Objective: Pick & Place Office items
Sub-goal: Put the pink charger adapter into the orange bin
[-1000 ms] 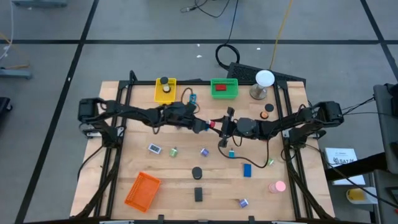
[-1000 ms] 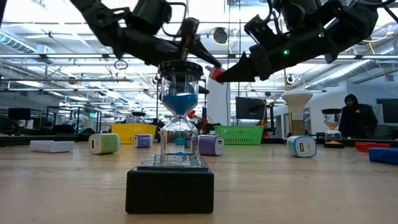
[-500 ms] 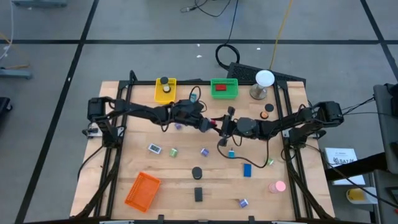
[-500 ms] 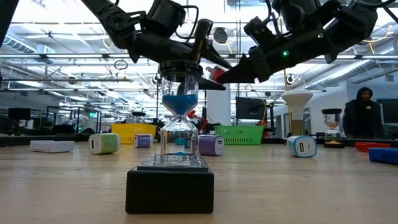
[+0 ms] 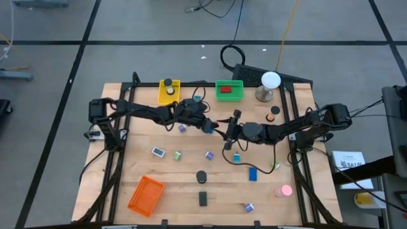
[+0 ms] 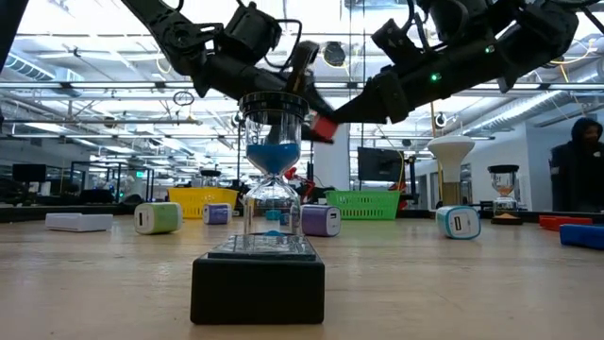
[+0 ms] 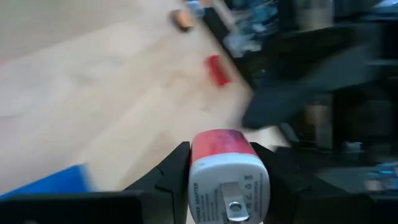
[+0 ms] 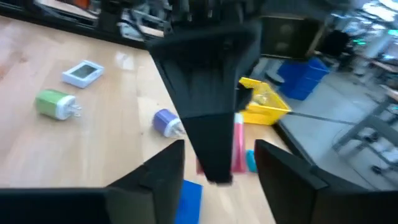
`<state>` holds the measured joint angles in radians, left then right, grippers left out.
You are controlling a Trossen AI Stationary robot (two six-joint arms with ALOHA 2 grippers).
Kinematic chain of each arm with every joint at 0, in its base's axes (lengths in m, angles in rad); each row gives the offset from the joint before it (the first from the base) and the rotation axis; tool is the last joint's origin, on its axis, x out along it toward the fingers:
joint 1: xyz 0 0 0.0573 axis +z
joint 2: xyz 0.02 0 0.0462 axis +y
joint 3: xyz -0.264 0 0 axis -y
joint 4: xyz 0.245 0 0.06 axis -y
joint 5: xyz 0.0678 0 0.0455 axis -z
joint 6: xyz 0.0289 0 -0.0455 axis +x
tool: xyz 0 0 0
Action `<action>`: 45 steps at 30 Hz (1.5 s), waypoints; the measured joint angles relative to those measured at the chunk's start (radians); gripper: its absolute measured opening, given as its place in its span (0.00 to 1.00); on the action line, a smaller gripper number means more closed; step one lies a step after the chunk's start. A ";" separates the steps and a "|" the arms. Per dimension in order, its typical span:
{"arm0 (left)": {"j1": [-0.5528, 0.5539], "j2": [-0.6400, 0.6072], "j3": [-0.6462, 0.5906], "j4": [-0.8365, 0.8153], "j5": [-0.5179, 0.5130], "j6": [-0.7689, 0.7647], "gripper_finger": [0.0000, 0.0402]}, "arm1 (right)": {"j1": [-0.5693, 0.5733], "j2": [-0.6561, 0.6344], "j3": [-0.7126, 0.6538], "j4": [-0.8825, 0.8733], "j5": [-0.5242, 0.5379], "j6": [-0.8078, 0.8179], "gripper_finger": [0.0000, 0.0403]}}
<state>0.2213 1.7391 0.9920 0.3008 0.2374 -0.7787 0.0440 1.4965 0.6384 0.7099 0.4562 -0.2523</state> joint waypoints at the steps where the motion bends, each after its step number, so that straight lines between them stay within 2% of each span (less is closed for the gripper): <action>1: 0.004 -0.016 0.000 -0.031 -0.004 0.021 0.34 | 0.002 -0.002 0.000 0.000 0.041 -0.003 0.52; 4: 0.010 -0.079 0.000 -0.147 -0.015 0.088 0.34 | 0.006 -0.002 0.000 -0.001 0.149 -0.036 0.58; 7: 0.006 -0.146 0.000 -0.264 -0.025 0.157 0.34 | 0.003 -0.002 0.000 -0.018 0.173 -0.064 0.60; 9: -0.003 -0.198 0.000 -0.346 -0.019 0.216 0.34 | 0.004 -0.002 0.000 -0.031 0.172 -0.064 0.57; 13: -0.061 -0.305 0.000 -0.548 -0.017 0.351 0.34 | -0.004 -0.002 0.000 -0.049 0.172 -0.055 0.43; 18: -0.178 -0.426 0.000 -0.823 -0.033 0.371 0.34 | -0.005 -0.002 0.000 -0.078 0.171 -0.047 0.18; 20: -0.250 -0.463 0.000 -0.937 -0.048 0.347 0.34 | -0.005 -0.002 0.000 -0.086 0.171 -0.040 0.08; 22: -0.335 -0.486 0.000 -1.020 -0.056 0.302 0.34 | -0.005 -0.002 0.000 -0.101 0.172 -0.028 0.02; 29: -0.694 -0.499 0.000 -1.199 -0.055 0.029 0.34 | 0.000 -0.002 0.000 -0.156 0.169 0.056 0.02; 32: -0.840 -0.485 0.000 -1.166 -0.078 -0.106 0.34 | 0.010 -0.002 -0.007 -0.160 0.170 0.061 0.00; 35: -0.959 -0.460 0.000 -1.154 -0.158 -0.230 0.34 | 0.018 -0.002 -0.021 -0.144 0.169 0.080 0.01; 39: -1.075 -0.393 0.000 -1.156 -0.235 -0.294 0.34 | 0.017 -0.002 -0.045 -0.104 0.169 0.106 0.00; 45: -1.131 -0.259 0.000 -1.156 -0.238 -0.268 0.34 | 0.025 -0.002 -0.063 -0.070 0.168 0.129 0.00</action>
<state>-0.9102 1.4799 0.9924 -0.8550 -0.0010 -1.0463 0.0693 1.4940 0.5751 0.6403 0.6247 -0.1232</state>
